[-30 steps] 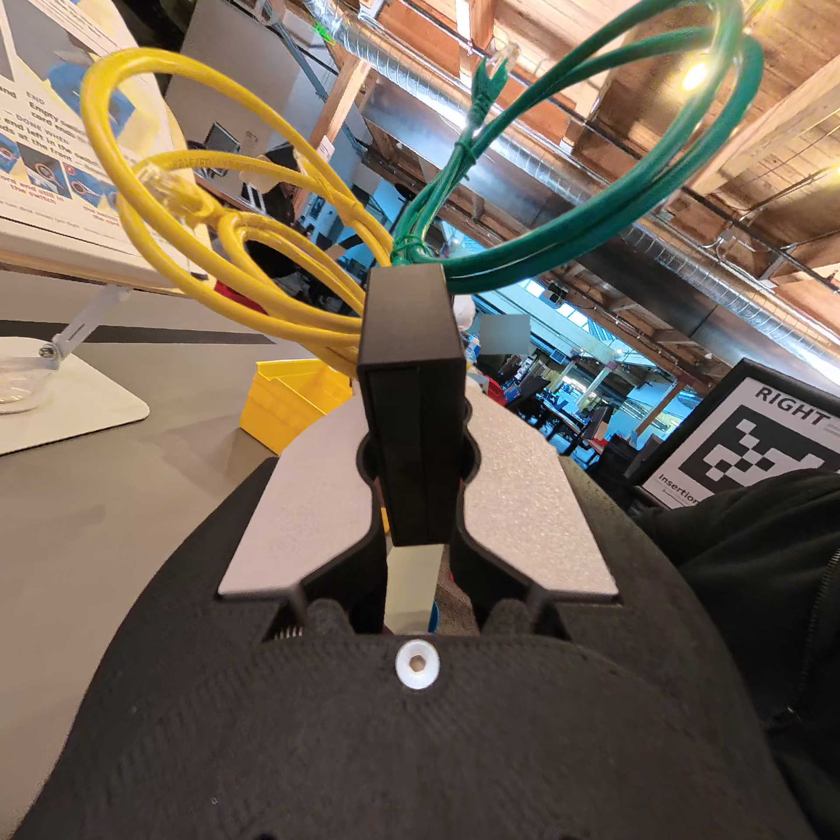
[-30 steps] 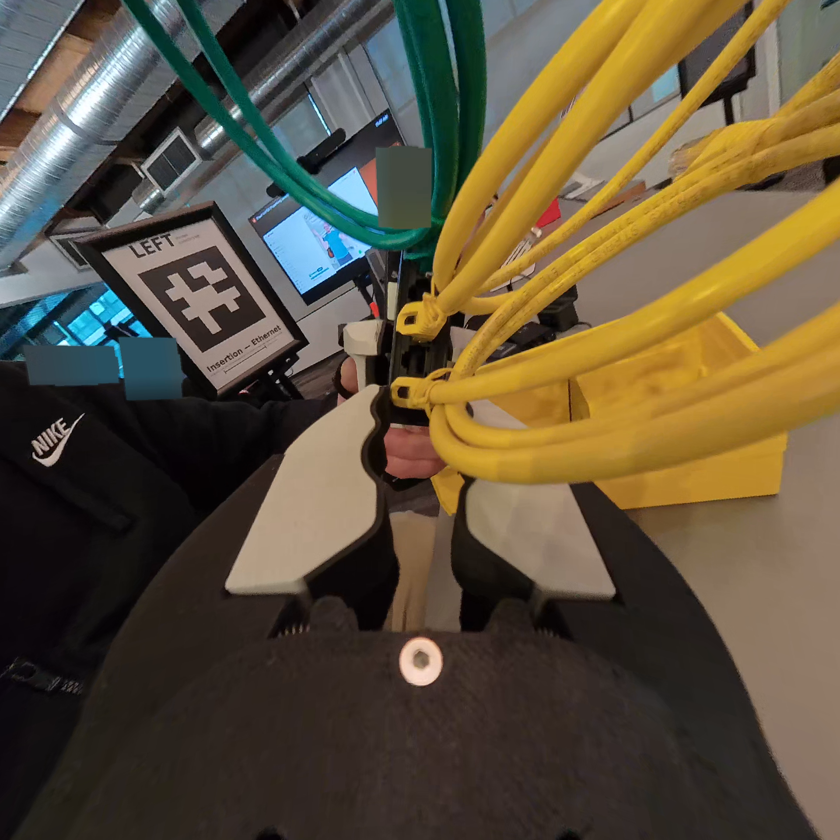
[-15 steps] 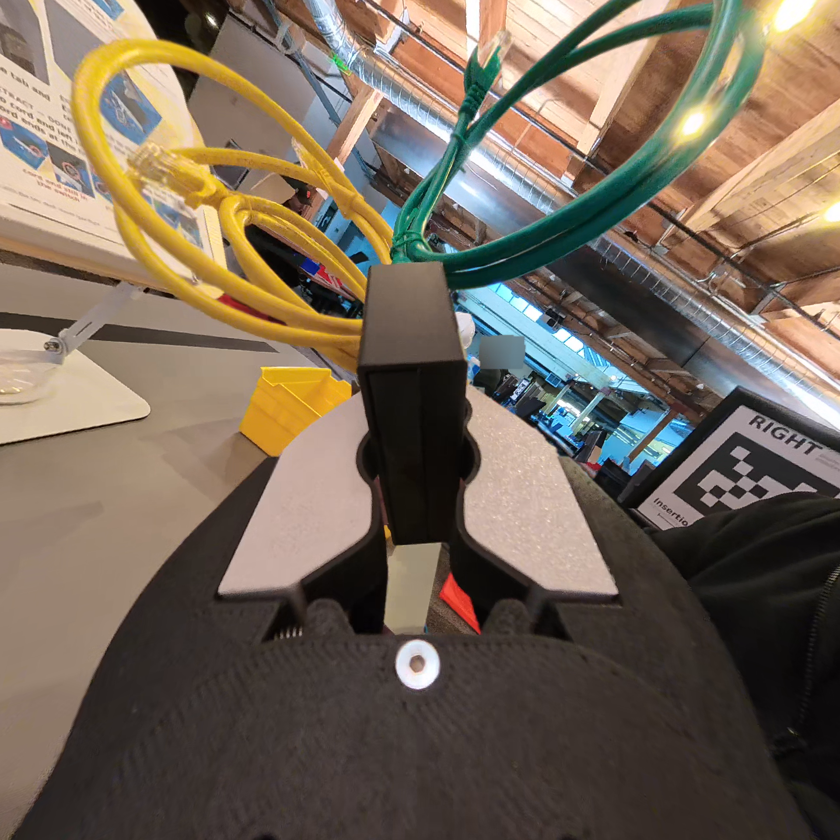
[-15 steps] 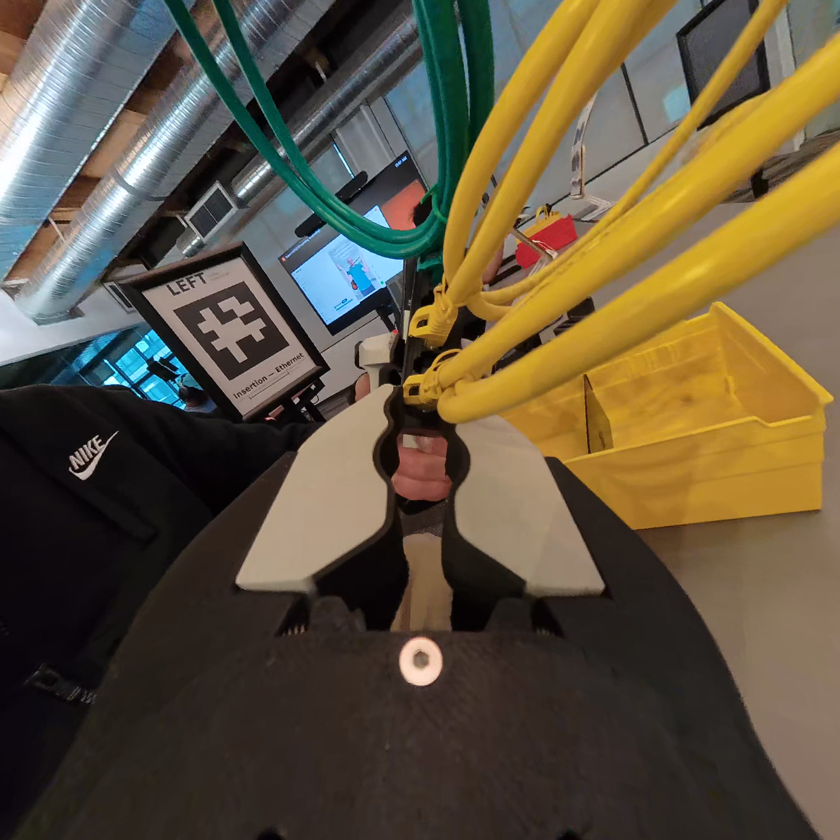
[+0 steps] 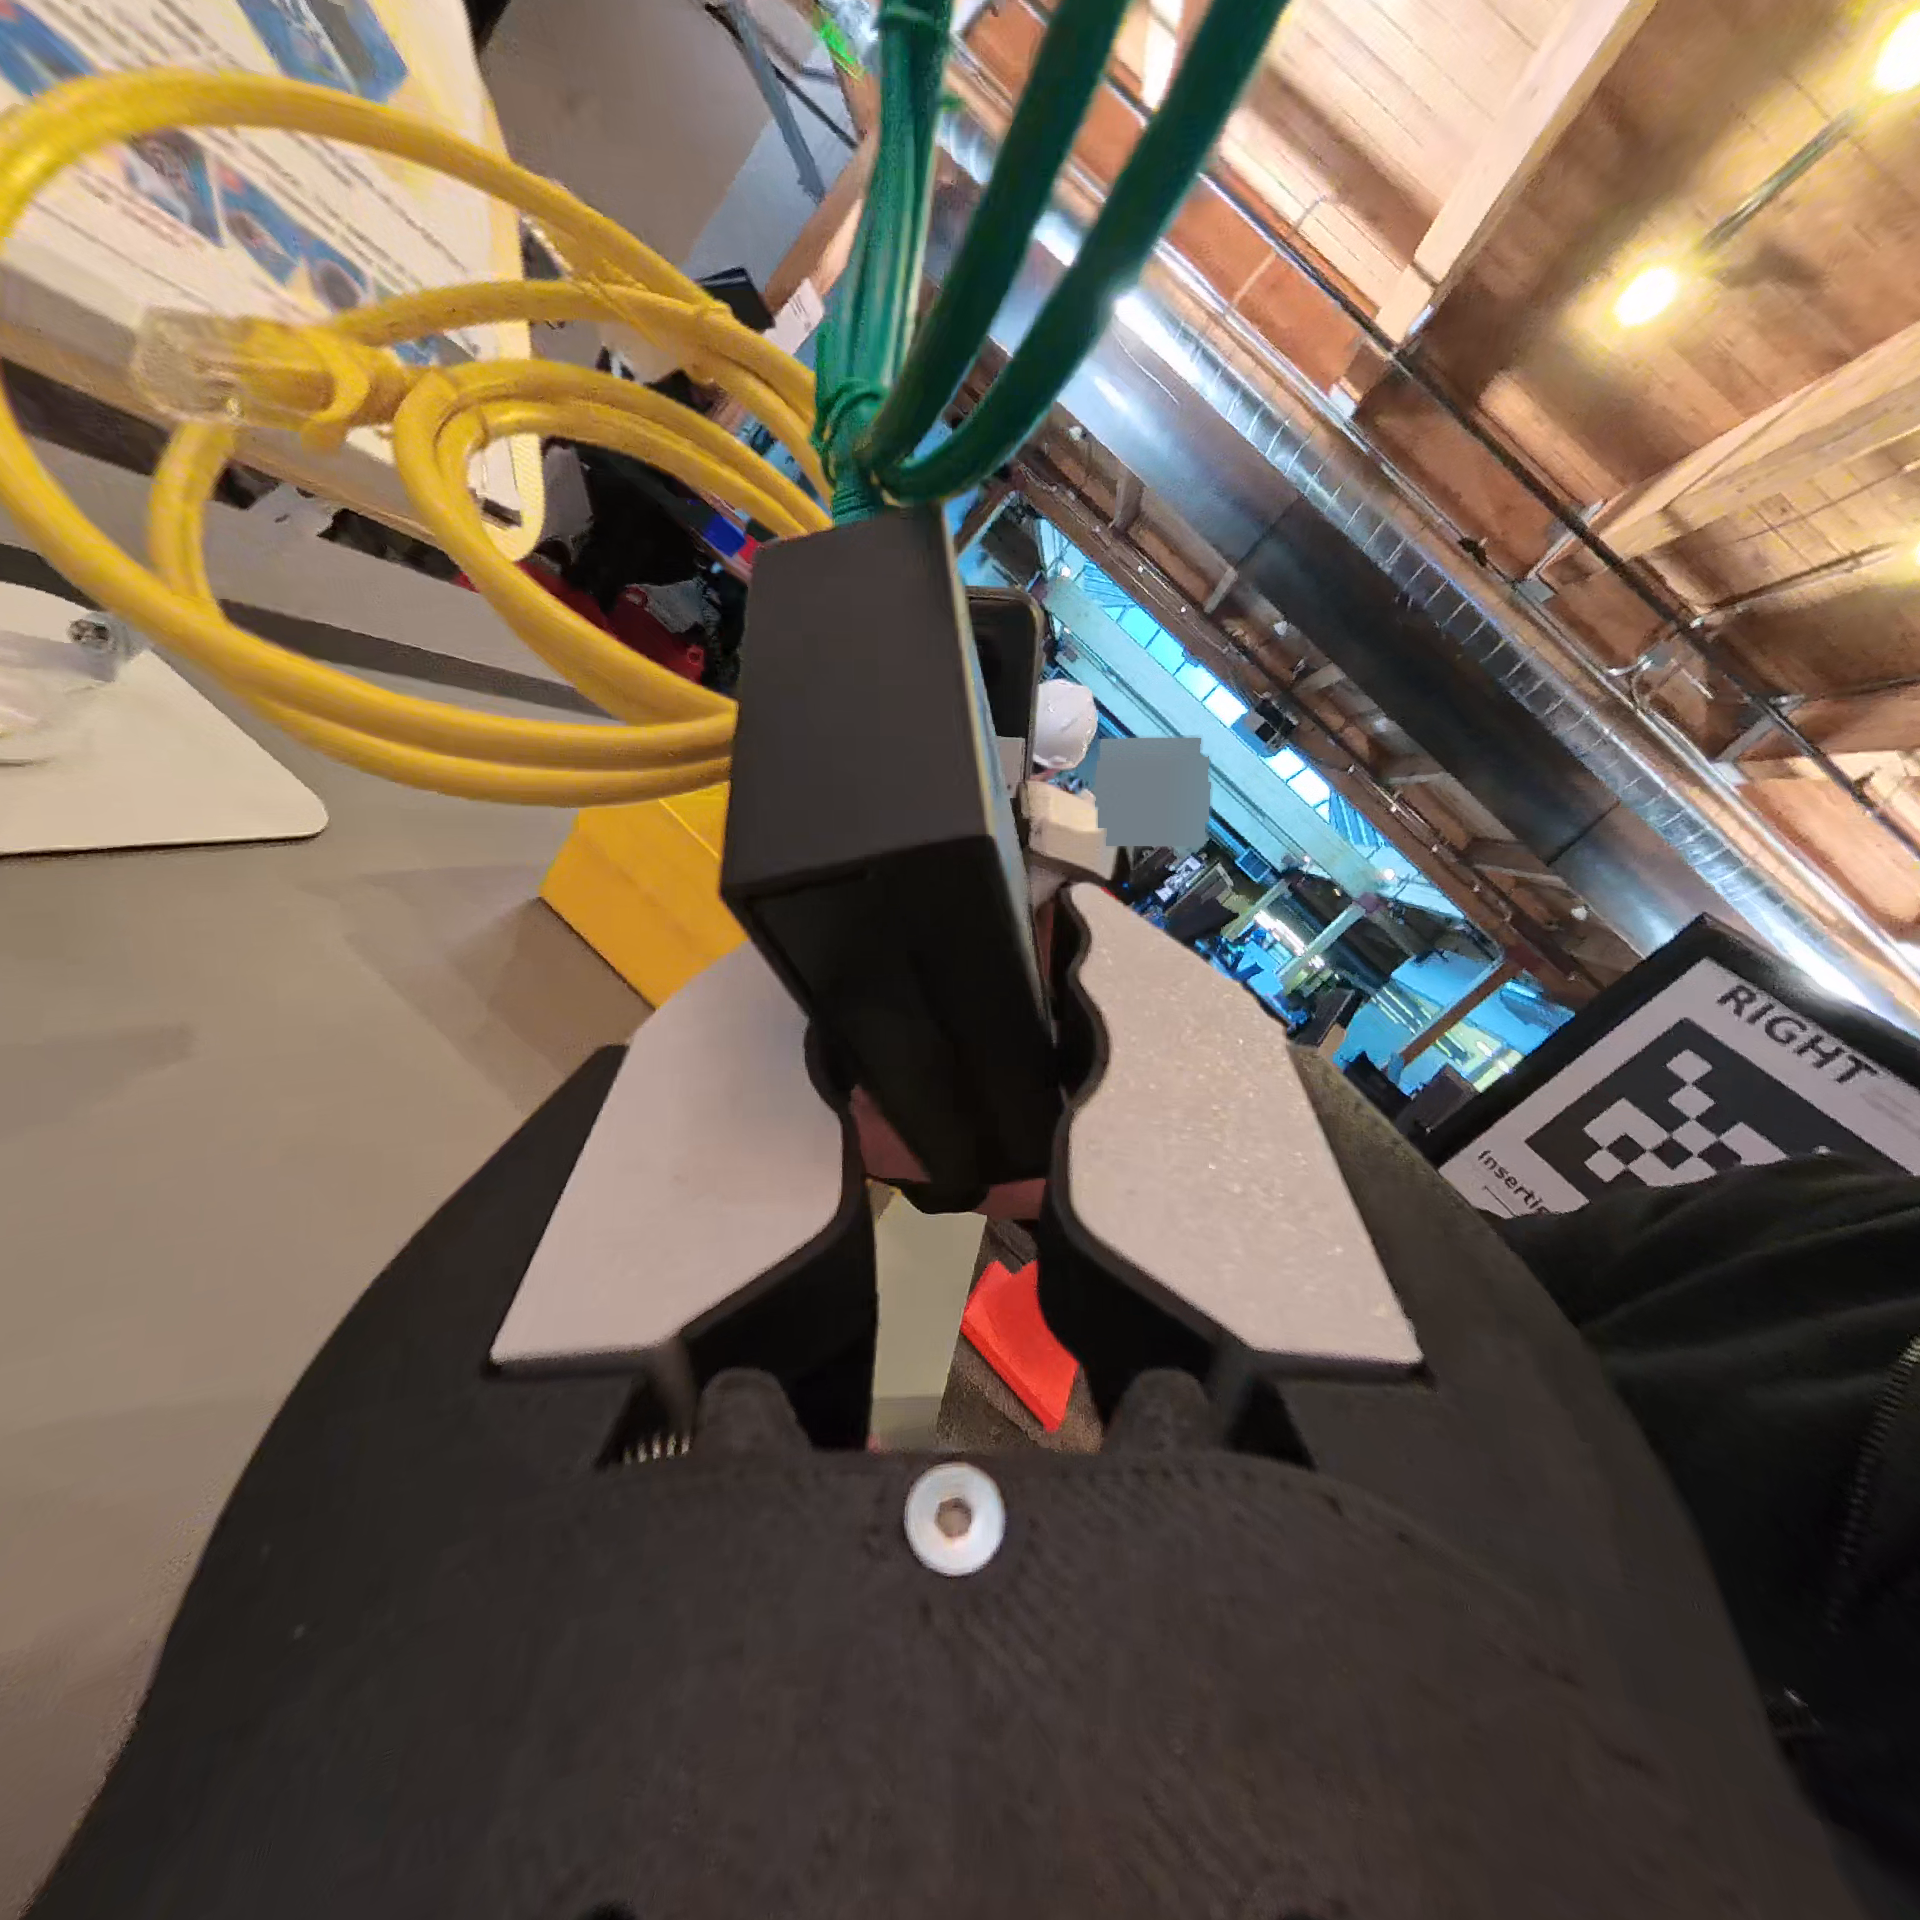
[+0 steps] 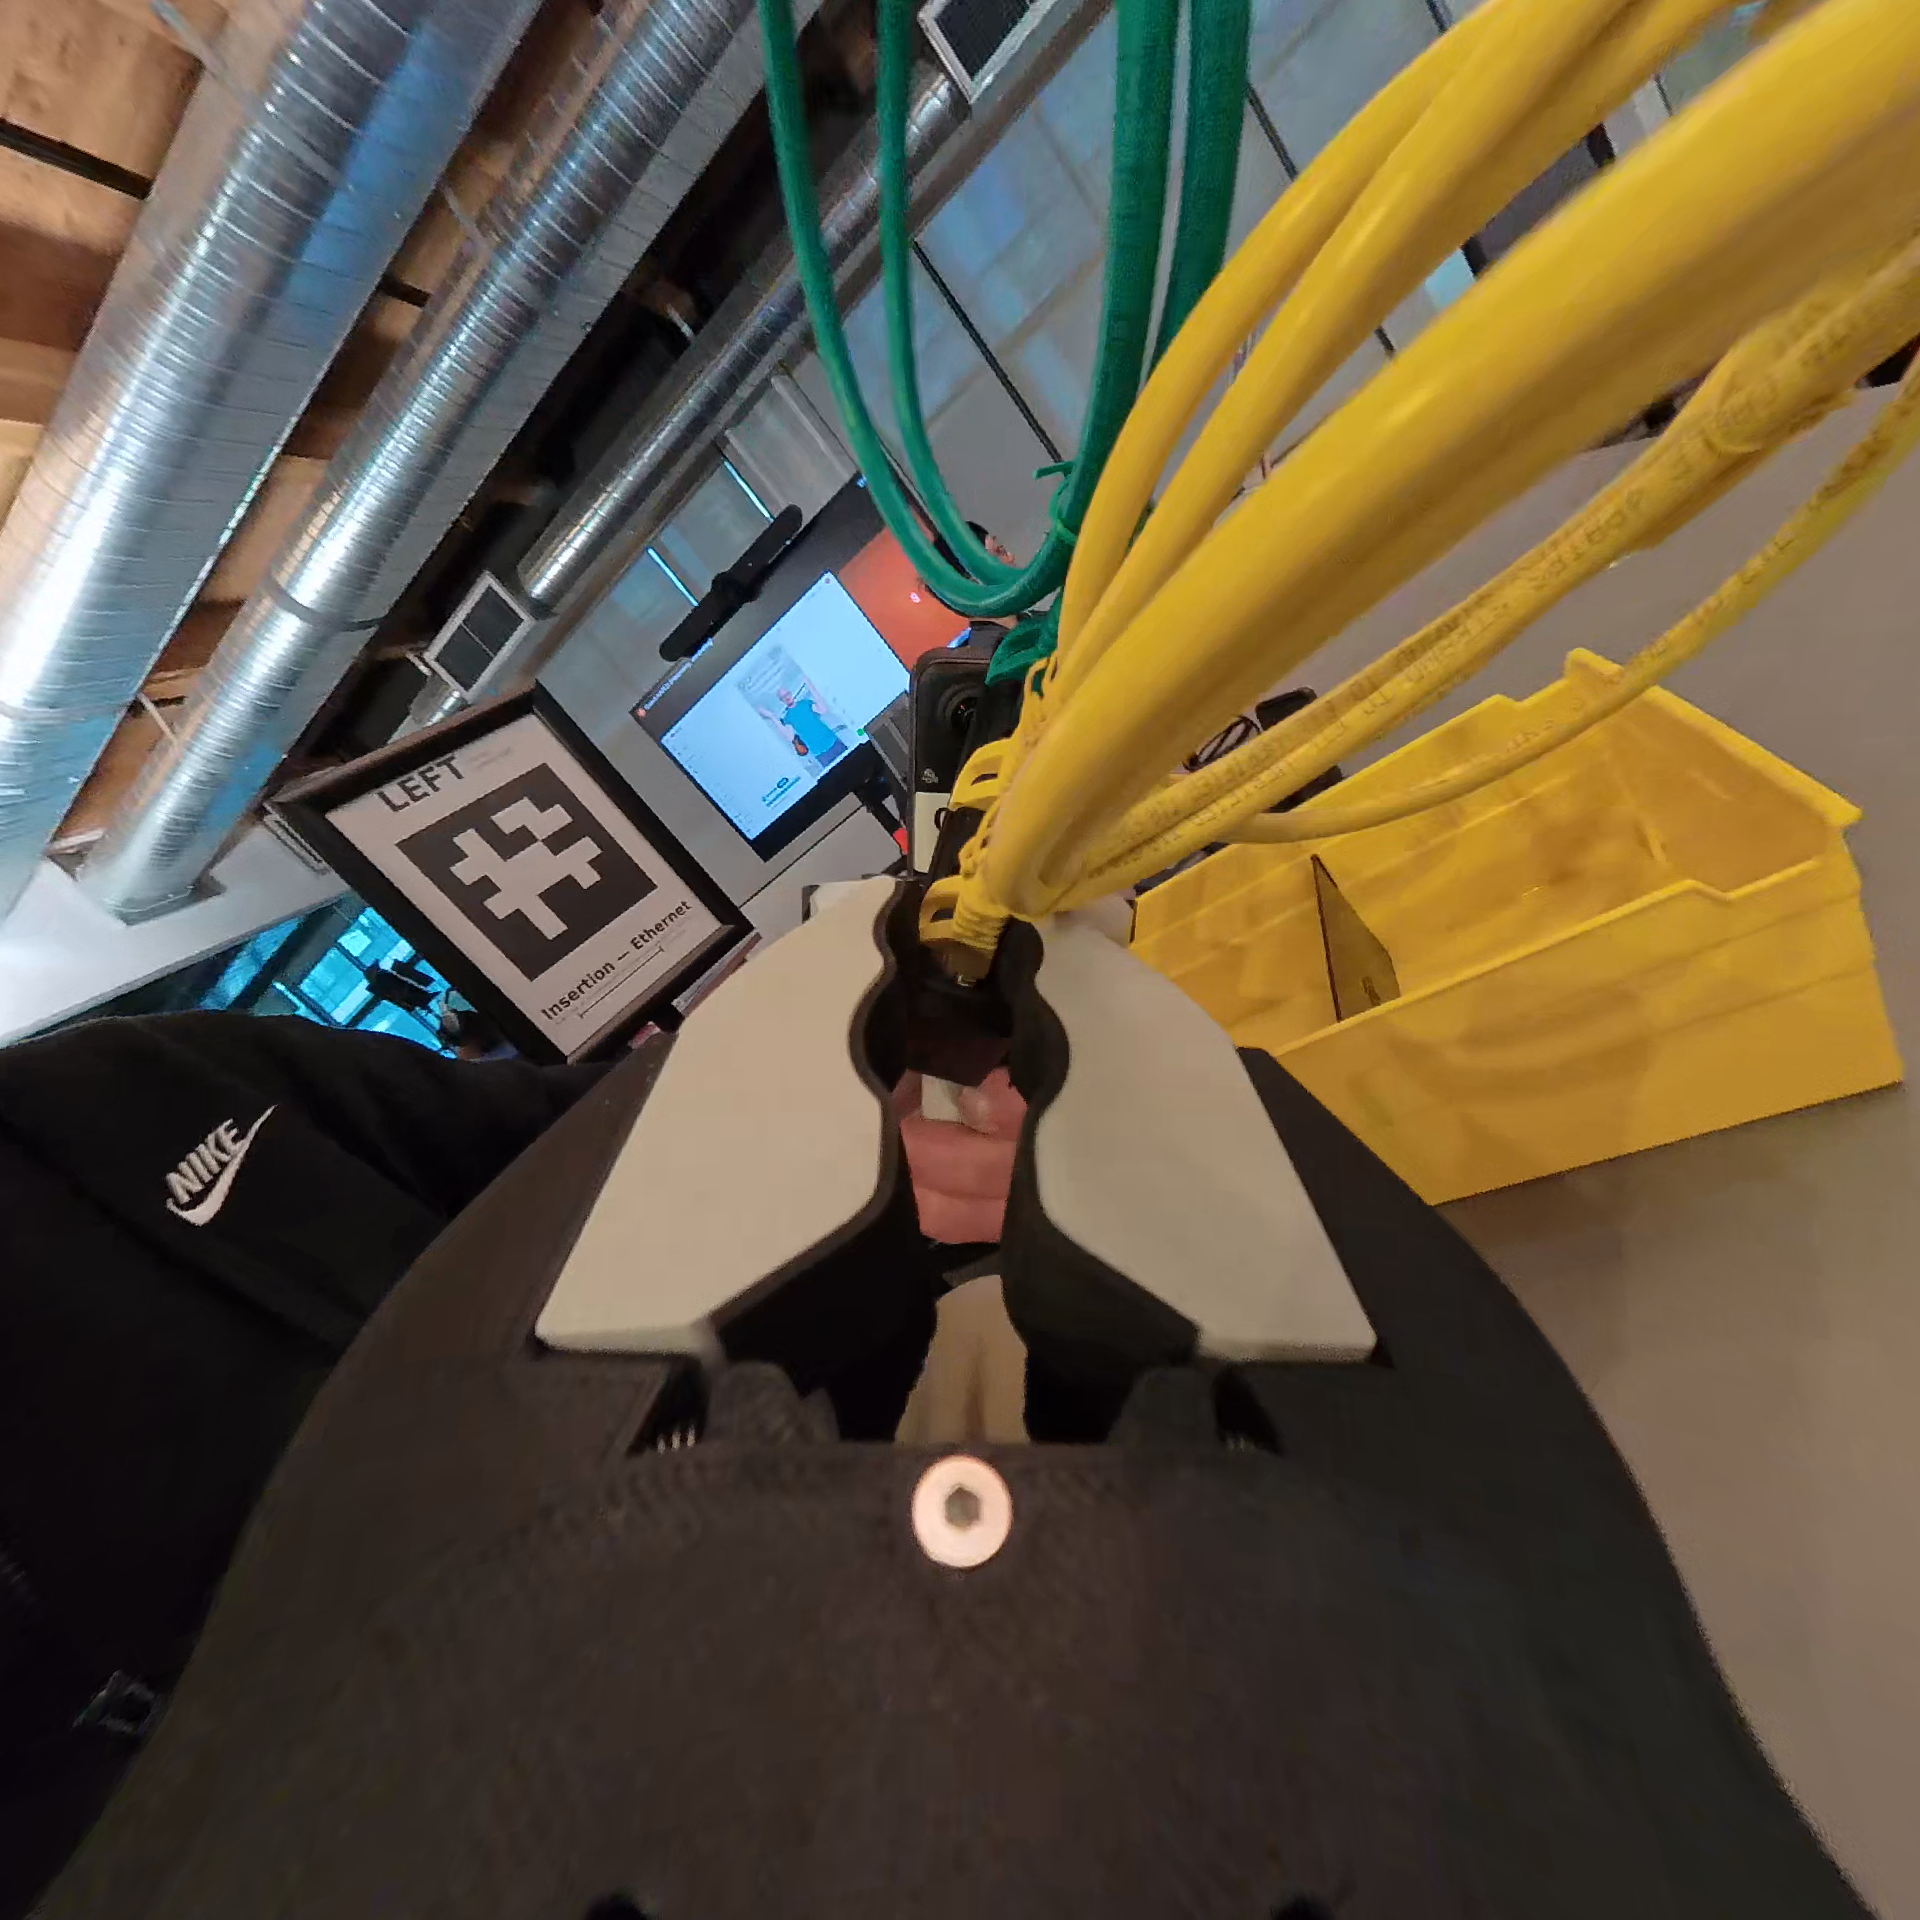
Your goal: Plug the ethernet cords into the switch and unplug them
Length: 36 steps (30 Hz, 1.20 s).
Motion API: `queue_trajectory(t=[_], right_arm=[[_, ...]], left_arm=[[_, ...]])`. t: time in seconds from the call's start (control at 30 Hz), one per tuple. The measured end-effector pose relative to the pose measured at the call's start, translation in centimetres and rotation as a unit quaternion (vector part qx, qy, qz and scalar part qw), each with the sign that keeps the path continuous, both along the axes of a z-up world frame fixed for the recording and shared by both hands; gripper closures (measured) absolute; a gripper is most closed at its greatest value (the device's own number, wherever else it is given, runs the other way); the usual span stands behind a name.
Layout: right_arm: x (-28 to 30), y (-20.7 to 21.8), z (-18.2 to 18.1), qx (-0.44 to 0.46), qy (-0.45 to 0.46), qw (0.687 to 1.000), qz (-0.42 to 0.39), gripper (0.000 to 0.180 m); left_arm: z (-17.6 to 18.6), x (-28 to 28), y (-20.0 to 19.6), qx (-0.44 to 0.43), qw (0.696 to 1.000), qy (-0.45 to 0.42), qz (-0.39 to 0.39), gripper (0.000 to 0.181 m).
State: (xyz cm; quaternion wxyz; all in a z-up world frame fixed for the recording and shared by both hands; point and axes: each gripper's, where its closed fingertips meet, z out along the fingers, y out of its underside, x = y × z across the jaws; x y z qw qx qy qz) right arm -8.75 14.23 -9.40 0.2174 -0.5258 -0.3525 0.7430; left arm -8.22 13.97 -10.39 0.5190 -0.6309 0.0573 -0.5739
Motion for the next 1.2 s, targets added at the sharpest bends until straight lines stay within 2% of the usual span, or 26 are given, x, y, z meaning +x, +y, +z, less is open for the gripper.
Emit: queue_trajectory(t=[0.1,0.17,0.3,0.33,0.37,0.47,0.53,0.57,0.67,0.7,0.87,1.03,1.13,1.2], right_arm=[[-0.2,-0.1,-0.4,0.021,-0.013,1.000,-0.006,0.163],[0.1,0.0,-1.0,0.054,-0.041,0.998,-0.003,0.153],[2.4,0.4,-1.6,0.222,-0.105,0.969,-0.033,0.149],[2.9,0.7,-1.6,0.305,-0.117,0.943,-0.066,0.151],[3.3,1.2,-1.7,0.407,-0.138,0.897,-0.108,0.153],[3.8,1.2,-1.3,0.659,-0.177,0.706,-0.187,0.151],[3.2,0.6,-1.0,0.765,-0.176,0.583,-0.212,0.150],[2.7,0.3,-1.4,0.795,-0.179,0.541,-0.207,0.149],[1.7,-0.3,-3.1,0.854,-0.187,0.451,-0.177,0.147],[1.6,-0.2,-3.2,0.871,-0.181,0.419,-0.182,0.154],[1.8,-0.5,-3.4,0.919,-0.143,0.328,-0.167,0.159],[2.4,-1.2,-3.5,0.945,-0.120,0.273,-0.136,0.164],[2.6,-1.6,-3.9,0.951,-0.113,0.255,-0.131,0.166],[2.8,-1.5,-4.2,0.951,-0.120,0.256,-0.125,0.167]], left_arm=[[0.1,-0.4,0.0,-0.002,1.000,-0.007,0.010,0.150],[0.4,-0.6,0.0,-0.008,1.000,-0.016,0.006,0.150],[1.0,-1.6,0.1,-0.022,0.999,-0.047,0.000,0.150],[0.9,-1.6,0.2,-0.031,0.998,-0.058,-0.005,0.150],[0.7,-1.6,0.2,-0.046,0.996,-0.070,-0.013,0.150],[0.1,-1.2,0.3,-0.083,0.992,-0.087,-0.032,0.149],[-0.3,-0.7,0.1,-0.105,0.989,-0.098,-0.041,0.149],[-0.6,-0.4,-0.1,-0.113,0.988,-0.096,-0.047,0.149],[-1.2,0.4,-0.7,-0.138,0.983,-0.108,-0.064,0.149],[-1.4,0.4,-0.8,-0.144,0.982,-0.105,-0.064,0.149],[-1.9,0.7,-1.2,-0.168,0.977,-0.109,-0.078,0.149],[-2.2,1.6,-1.5,-0.183,0.971,-0.115,-0.101,0.149],[-2.4,1.8,-1.6,-0.194,0.967,-0.123,-0.107,0.150],[-2.7,2.1,-1.6,-0.201,0.966,-0.124,-0.107,0.150]])
